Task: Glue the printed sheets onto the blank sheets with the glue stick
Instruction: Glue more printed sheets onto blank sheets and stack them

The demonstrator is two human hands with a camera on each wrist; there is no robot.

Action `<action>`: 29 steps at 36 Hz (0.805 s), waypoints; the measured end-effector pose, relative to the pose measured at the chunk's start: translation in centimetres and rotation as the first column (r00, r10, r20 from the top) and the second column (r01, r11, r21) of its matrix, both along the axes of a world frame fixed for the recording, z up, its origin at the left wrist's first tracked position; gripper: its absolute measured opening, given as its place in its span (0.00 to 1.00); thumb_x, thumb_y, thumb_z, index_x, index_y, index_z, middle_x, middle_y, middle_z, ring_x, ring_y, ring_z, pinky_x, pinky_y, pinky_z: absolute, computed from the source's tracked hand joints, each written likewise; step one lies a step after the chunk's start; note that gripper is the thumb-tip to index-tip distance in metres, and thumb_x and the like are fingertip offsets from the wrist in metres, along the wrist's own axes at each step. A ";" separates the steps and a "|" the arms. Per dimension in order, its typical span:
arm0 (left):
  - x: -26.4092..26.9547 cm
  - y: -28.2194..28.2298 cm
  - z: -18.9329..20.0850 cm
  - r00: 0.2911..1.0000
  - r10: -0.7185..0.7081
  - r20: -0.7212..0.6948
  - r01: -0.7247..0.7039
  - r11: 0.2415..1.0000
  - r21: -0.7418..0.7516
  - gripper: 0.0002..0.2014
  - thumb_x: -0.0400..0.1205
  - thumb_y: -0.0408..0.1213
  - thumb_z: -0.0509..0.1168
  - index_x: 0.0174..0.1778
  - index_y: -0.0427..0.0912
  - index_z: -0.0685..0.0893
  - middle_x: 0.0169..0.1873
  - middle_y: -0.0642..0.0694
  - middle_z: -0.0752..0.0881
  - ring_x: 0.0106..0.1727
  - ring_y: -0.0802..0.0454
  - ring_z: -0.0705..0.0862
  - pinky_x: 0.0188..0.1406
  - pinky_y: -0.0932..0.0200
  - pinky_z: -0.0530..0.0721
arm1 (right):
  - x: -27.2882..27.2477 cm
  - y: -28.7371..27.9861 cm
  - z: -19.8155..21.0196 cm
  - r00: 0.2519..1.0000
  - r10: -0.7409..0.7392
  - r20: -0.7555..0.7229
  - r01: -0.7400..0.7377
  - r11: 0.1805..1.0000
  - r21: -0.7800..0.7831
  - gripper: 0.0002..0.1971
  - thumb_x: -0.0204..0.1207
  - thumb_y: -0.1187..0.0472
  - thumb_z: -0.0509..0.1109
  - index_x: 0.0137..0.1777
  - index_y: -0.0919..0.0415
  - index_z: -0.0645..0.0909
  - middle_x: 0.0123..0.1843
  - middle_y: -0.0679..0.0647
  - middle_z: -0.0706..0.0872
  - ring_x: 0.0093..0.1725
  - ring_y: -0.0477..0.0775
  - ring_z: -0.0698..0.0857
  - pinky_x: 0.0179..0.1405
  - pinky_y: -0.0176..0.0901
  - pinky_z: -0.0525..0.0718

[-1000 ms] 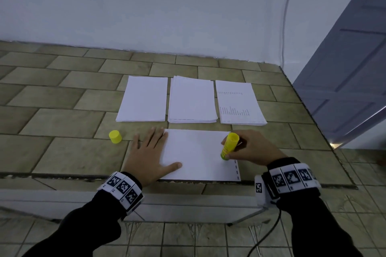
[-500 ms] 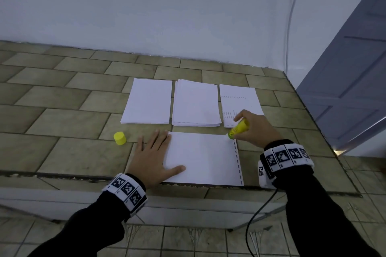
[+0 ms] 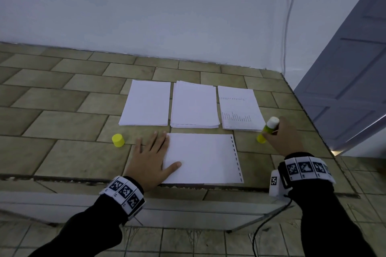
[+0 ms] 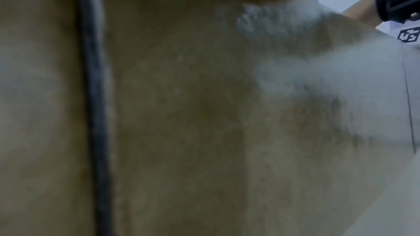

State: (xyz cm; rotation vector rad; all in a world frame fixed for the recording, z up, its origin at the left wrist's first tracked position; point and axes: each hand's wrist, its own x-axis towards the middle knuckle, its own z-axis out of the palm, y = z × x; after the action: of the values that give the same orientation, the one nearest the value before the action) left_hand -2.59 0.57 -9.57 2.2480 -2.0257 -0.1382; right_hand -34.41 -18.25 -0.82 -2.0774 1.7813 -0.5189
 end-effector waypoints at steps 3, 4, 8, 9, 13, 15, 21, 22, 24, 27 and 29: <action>0.1 -0.1 -0.2 1.000 -0.009 0.008 0.009 1.000 0.008 0.51 0.76 0.76 0.25 0.87 0.43 0.50 0.86 0.48 0.52 0.87 0.46 0.49 0.82 0.30 0.48 | -0.6 -0.7 -0.4 0.998 -0.061 -0.003 0.062 0.998 0.031 0.18 0.75 0.64 0.74 0.60 0.71 0.74 0.49 0.64 0.80 0.45 0.59 0.76 0.42 0.46 0.71; 0.1 -0.1 -0.2 1.000 -0.012 0.009 0.012 1.000 0.003 0.51 0.75 0.76 0.25 0.87 0.43 0.49 0.86 0.48 0.51 0.87 0.46 0.49 0.82 0.31 0.48 | -0.6 -0.8 -0.5 0.997 -0.071 0.006 0.071 0.997 0.039 0.18 0.75 0.64 0.74 0.61 0.70 0.74 0.48 0.63 0.79 0.45 0.59 0.76 0.42 0.46 0.71; 0.4 -0.1 -0.4 1.000 -0.023 0.001 0.023 0.999 -0.026 0.48 0.77 0.75 0.28 0.87 0.45 0.50 0.86 0.48 0.52 0.86 0.46 0.50 0.82 0.31 0.49 | -0.6 -1.0 -0.8 0.994 -0.100 0.054 0.097 0.994 0.045 0.21 0.75 0.63 0.75 0.63 0.69 0.74 0.48 0.59 0.78 0.46 0.57 0.77 0.44 0.46 0.72; 0.4 0.0 -0.5 1.000 -0.025 -0.003 0.025 0.999 -0.036 0.47 0.78 0.74 0.30 0.87 0.45 0.52 0.86 0.48 0.53 0.86 0.45 0.51 0.81 0.31 0.50 | -0.7 -1.0 -0.9 0.989 -0.130 0.069 0.125 0.990 0.068 0.21 0.74 0.61 0.76 0.62 0.68 0.74 0.47 0.58 0.78 0.46 0.57 0.77 0.44 0.46 0.73; 0.4 0.0 -0.6 0.999 -0.032 -0.017 0.031 0.999 -0.042 0.44 0.80 0.70 0.38 0.86 0.45 0.57 0.85 0.48 0.55 0.86 0.45 0.52 0.81 0.31 0.51 | -0.7 0.2 -1.1 0.978 -0.201 -0.060 0.209 0.956 0.205 0.19 0.71 0.50 0.77 0.35 0.64 0.75 0.30 0.56 0.77 0.29 0.52 0.74 0.28 0.42 0.71; 0.4 0.0 -0.4 0.999 -0.040 -0.011 0.039 0.998 -0.054 0.42 0.80 0.68 0.41 0.85 0.43 0.61 0.85 0.46 0.59 0.86 0.43 0.55 0.80 0.30 0.53 | -0.3 0.9 -1.7 0.980 -0.131 -0.150 0.167 0.950 0.265 0.19 0.72 0.47 0.75 0.32 0.61 0.76 0.33 0.59 0.84 0.31 0.55 0.79 0.33 0.45 0.78; 0.5 0.1 -0.4 0.998 -0.035 -0.044 0.032 0.998 -0.054 0.44 0.78 0.67 0.39 0.86 0.44 0.56 0.86 0.49 0.52 0.87 0.47 0.48 0.81 0.34 0.44 | 4.0 2.5 -1.0 0.970 0.131 -0.206 -0.062 0.949 0.309 0.18 0.79 0.54 0.68 0.30 0.61 0.72 0.31 0.54 0.78 0.33 0.51 0.78 0.29 0.38 0.71; 0.5 0.1 -0.5 0.998 -0.033 -0.050 0.030 0.998 -0.061 0.43 0.78 0.67 0.39 0.86 0.44 0.55 0.86 0.49 0.53 0.87 0.47 0.48 0.82 0.34 0.44 | 4.9 2.5 -0.7 0.974 0.153 -0.166 -0.110 0.963 0.244 0.15 0.78 0.57 0.68 0.31 0.61 0.74 0.32 0.54 0.79 0.34 0.51 0.79 0.31 0.38 0.73; 0.5 0.1 -0.7 0.998 -0.033 -0.057 0.029 0.997 -0.066 0.43 0.78 0.67 0.40 0.86 0.44 0.55 0.86 0.49 0.54 0.87 0.48 0.48 0.82 0.34 0.44 | 6.6 1.9 -0.3 0.984 0.149 -0.095 -0.139 0.985 0.104 0.08 0.78 0.60 0.70 0.38 0.61 0.79 0.38 0.54 0.83 0.40 0.52 0.82 0.41 0.40 0.79; 0.5 0.0 -0.6 0.998 -0.026 -0.065 0.022 0.998 -0.055 0.44 0.78 0.67 0.38 0.87 0.44 0.53 0.86 0.50 0.52 0.87 0.49 0.46 0.82 0.36 0.41 | 8.4 0.3 -0.3 0.988 0.119 -0.095 -0.119 0.993 0.004 0.07 0.79 0.59 0.70 0.51 0.62 0.79 0.52 0.57 0.82 0.52 0.56 0.81 0.54 0.47 0.80; 0.5 0.0 -0.5 0.997 -0.021 -0.079 0.017 0.998 -0.055 0.44 0.78 0.67 0.36 0.87 0.45 0.51 0.86 0.51 0.50 0.87 0.51 0.44 0.82 0.37 0.39 | 9.4 -0.8 -0.6 0.983 0.080 -0.167 -0.074 0.996 0.039 0.15 0.80 0.56 0.69 0.62 0.64 0.75 0.62 0.61 0.77 0.62 0.61 0.78 0.61 0.51 0.78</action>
State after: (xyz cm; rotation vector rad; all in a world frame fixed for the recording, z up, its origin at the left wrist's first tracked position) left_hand -2.13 0.55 -10.09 2.1563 -1.9867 -0.1696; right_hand -25.01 -19.07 -1.46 -2.2151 1.7782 -0.2983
